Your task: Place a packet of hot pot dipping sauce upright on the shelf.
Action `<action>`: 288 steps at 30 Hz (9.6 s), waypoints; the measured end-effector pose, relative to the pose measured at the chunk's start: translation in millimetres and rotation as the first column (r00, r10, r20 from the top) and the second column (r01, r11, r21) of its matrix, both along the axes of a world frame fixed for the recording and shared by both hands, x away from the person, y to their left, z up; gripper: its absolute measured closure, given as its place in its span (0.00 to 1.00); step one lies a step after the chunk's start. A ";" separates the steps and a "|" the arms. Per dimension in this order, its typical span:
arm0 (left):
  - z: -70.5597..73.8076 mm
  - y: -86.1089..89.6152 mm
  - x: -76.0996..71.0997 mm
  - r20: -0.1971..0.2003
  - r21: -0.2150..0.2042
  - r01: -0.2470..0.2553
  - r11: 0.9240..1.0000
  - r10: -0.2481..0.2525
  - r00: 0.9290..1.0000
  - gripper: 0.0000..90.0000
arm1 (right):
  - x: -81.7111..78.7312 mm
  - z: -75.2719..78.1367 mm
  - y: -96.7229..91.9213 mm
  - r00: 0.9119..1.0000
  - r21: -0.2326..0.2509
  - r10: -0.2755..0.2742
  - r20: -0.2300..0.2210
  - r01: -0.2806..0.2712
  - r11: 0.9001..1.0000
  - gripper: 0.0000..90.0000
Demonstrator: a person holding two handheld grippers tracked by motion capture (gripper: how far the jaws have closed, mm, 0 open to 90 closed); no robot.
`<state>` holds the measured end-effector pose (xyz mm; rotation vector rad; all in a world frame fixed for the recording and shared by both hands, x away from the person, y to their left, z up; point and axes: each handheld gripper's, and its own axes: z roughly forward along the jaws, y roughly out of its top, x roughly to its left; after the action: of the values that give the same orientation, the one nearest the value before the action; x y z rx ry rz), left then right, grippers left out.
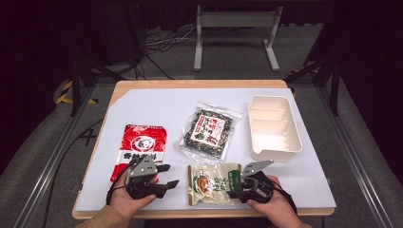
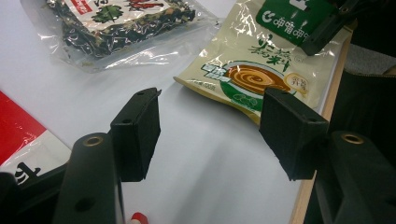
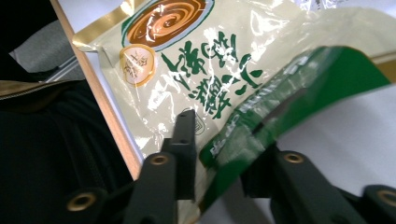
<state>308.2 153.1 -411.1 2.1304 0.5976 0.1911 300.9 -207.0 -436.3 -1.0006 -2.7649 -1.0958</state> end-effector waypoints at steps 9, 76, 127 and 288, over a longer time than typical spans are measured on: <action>0.3 0.7 -0.4 0.000 -0.005 -0.005 1.000 0.005 1.000 0.43 | 2.7 0.7 1.2 0.999 0.014 -0.025 -0.048 0.026 1.000 0.94; 4.8 8.3 -1.5 0.027 -0.017 -0.039 0.999 0.039 0.999 0.43 | 3.4 120.6 -28.0 0.997 0.075 0.028 0.073 -0.034 0.997 1.00; 3.7 21.7 -2.6 0.029 -0.048 -0.103 0.994 0.104 0.994 0.43 | 67.4 215.7 -59.3 0.980 -0.210 0.020 0.196 0.021 0.977 1.00; 2.8 27.7 2.6 0.011 -0.075 -0.110 0.991 0.111 0.994 0.43 | 212.1 174.6 -125.0 0.892 -0.198 -0.126 0.434 0.231 0.953 0.52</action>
<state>310.8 180.8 -408.3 2.0239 0.7040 0.2419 512.9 -332.0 -261.7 -1.1935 -3.2747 -1.1240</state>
